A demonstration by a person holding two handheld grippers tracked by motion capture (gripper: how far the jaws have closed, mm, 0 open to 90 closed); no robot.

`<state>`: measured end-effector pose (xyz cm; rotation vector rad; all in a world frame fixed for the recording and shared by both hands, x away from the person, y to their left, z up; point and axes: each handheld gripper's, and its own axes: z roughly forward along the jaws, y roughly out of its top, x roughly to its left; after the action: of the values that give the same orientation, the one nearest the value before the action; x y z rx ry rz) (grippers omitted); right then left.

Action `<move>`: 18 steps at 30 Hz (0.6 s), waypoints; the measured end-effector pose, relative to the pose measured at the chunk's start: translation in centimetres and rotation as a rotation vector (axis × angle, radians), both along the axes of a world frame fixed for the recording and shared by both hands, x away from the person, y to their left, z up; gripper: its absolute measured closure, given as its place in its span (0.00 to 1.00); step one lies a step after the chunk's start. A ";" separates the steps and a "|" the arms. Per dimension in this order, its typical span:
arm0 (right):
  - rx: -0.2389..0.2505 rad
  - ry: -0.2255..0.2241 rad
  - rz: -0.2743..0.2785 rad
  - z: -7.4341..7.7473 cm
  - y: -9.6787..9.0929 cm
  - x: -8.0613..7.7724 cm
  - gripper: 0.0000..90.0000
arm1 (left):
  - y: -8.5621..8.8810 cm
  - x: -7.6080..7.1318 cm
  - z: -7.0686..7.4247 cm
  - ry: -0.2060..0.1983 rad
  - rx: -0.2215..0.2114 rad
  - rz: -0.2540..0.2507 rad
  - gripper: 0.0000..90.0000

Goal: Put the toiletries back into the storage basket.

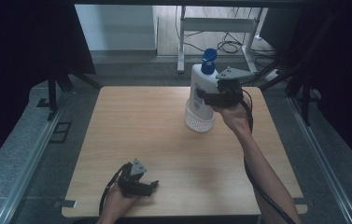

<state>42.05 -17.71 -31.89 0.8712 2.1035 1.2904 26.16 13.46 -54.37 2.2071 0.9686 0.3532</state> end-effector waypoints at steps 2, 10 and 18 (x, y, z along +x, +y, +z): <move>0.000 -0.004 -0.006 0.0 -0.1 0.4 0.42 | 0.0 0.0 0.0 0.000 0.000 0.000 0.14; 0.003 -0.021 -0.013 -0.4 -0.4 1.4 0.42 | 0.0 0.0 0.0 0.000 0.000 0.000 0.14; -0.010 -0.022 -0.019 -1.3 -0.3 2.3 0.42 | 0.0 0.0 0.0 -0.001 -0.001 0.000 0.14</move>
<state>44.40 -18.02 -33.22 0.8677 2.0781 1.2729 26.16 13.46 -54.38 2.2056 0.9681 0.3533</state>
